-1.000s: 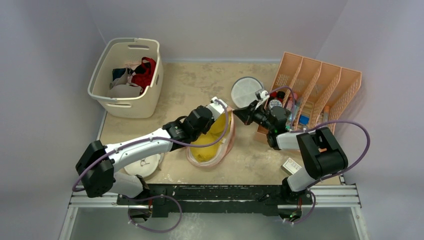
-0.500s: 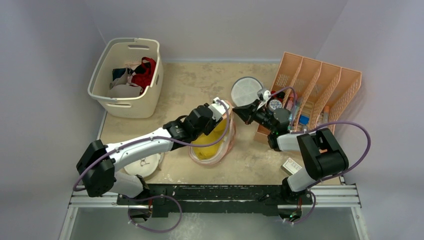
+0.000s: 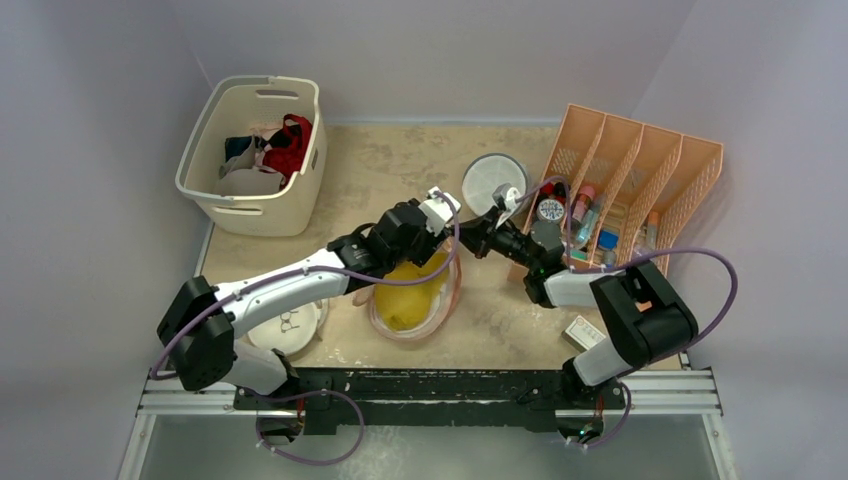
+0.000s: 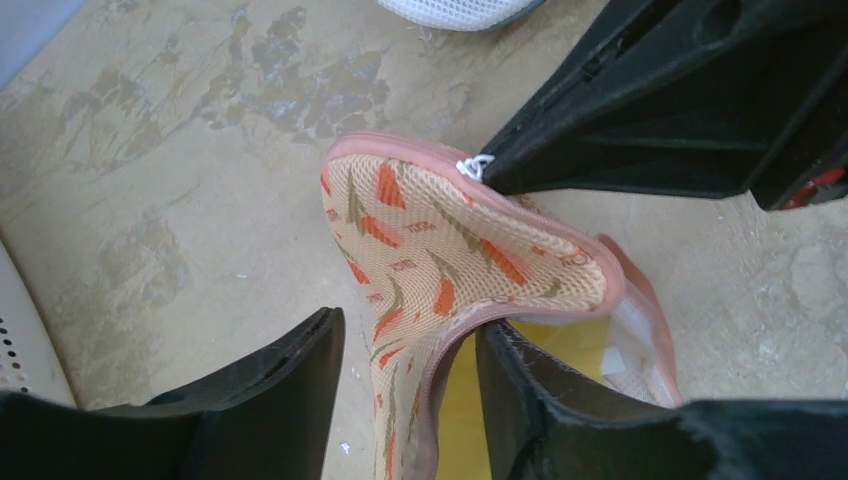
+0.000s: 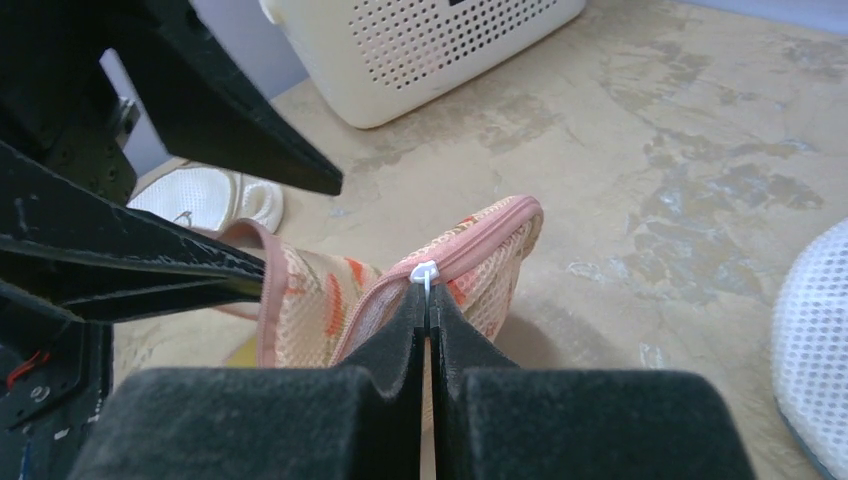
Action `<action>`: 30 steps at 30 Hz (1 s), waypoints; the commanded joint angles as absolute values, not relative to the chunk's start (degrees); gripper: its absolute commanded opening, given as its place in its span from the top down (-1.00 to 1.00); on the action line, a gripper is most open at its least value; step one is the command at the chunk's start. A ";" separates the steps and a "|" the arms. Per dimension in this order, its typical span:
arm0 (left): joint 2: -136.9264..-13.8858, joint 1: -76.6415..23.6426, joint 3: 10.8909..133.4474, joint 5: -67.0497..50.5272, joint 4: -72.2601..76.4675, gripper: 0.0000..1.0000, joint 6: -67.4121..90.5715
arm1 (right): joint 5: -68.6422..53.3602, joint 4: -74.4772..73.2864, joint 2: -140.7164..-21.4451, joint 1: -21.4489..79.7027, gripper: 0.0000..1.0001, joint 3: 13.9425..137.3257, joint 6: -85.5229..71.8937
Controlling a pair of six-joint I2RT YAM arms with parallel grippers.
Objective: Unzip the laundry bag and remove the bra
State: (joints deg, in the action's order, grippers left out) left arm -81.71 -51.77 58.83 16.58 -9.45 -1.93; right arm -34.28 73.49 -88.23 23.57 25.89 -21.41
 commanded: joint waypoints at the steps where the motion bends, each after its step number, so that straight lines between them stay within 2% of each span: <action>1: -76.47 -51.70 59.46 14.30 -7.80 0.04 -1.46 | -27.62 72.35 -82.53 23.64 1.00 25.89 -18.72; 5: -72.56 -51.77 57.69 12.68 -7.79 -0.12 -1.85 | -22.34 68.98 -77.97 23.64 1.00 24.48 -15.63; 9: -70.67 -52.10 58.16 8.86 -3.82 -0.29 5.23 | -20.05 68.41 -75.52 23.64 1.00 24.05 -13.97; 15: -76.85 -54.40 63.83 14.50 -0.72 -0.29 17.45 | -19.94 68.21 -74.82 23.64 1.00 23.77 -13.80; 23: -86.58 -55.47 69.72 20.25 -1.37 -0.32 20.82 | -19.59 67.95 -73.39 23.64 1.00 23.31 -13.92; 30: -91.05 -55.98 69.89 20.81 0.33 -0.12 22.76 | -19.40 67.33 -71.99 23.64 1.00 22.94 -13.69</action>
